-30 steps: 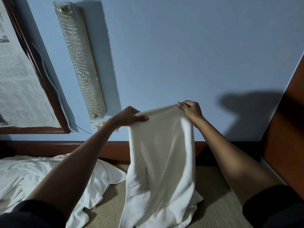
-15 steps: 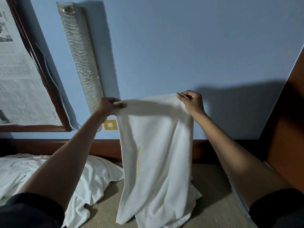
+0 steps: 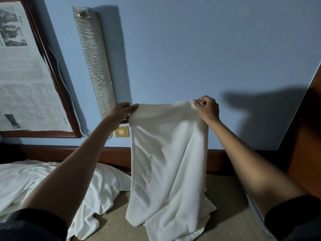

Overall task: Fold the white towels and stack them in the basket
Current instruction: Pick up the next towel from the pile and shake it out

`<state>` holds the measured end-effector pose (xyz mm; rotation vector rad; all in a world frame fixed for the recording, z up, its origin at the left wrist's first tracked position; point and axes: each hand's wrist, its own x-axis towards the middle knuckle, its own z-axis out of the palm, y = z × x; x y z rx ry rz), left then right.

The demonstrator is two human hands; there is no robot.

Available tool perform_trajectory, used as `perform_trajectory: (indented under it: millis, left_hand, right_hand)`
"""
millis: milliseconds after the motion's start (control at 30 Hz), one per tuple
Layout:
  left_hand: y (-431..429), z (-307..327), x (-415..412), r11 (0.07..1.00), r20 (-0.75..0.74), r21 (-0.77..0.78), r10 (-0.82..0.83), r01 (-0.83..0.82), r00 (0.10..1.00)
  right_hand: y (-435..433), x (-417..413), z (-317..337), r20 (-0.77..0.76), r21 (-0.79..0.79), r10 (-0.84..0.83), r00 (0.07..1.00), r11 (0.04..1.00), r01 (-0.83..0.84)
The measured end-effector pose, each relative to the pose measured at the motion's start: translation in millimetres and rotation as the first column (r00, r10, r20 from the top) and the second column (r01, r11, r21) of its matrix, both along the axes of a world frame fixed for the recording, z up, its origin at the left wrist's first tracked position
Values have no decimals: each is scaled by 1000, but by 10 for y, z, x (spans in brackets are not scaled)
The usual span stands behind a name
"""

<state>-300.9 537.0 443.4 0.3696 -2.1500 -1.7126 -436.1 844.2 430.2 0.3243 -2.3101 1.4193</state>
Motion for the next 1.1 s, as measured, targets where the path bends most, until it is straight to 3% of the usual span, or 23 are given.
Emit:
perform_trajectory:
  millis: [100, 167, 233, 267, 300, 467, 567, 733, 833, 1000, 1100]
  left_hand:
    - [271, 133, -81, 997, -33, -20, -77, 77, 996]
    - [476, 213, -136, 992, -66, -46, -123, 120, 990]
    - [679, 277, -195, 984, -70, -78, -166, 160, 984]
    - [772, 298, -229, 979, -71, -91, -187, 180, 980]
    - [860, 325, -250, 974, -74, -107, -207, 198, 976]
    - [985, 392, -264, 930, -72, -208, -323, 302, 944]
    - [853, 404, -216, 889, -74, -399, -274, 223, 959]
    - [837, 456, -158, 812, -178, -583, -110, -15, 978]
    - [833, 521, -122, 752, -278, -639, -30, -161, 960]
    - [576, 603, -87, 754, -424, -562, 91, -340, 901]
    - [356, 519, -74, 766, -436, -521, 140, -376, 889]
  right_hand:
    - [-132, 161, 8, -16, 327, -30, 999, 945, 33]
    - [-234, 360, 111, 160, 479, 148, 976, 853, -208]
    - [-348, 568, 166, 502, 446, 307, 808, 709, -546]
    - [-404, 670, 158, 593, 366, 357, 721, 679, -637]
    - [-465, 737, 113, 602, 313, 393, 695, 685, -658]
    - [-559, 702, -94, 248, 276, 286, 926, 895, -350]
    - [-382, 631, -49, 169, 347, 332, 928, 861, -371]
    - [-427, 639, -33, -11, 546, 293, 956, 803, -239]
    - [-537, 647, -170, 56, 534, 265, 963, 806, -253]
    - [-551, 562, -462, 219, 454, 239, 946, 833, -315]
    - [-497, 512, -449, 274, 333, 331, 903, 848, -412]
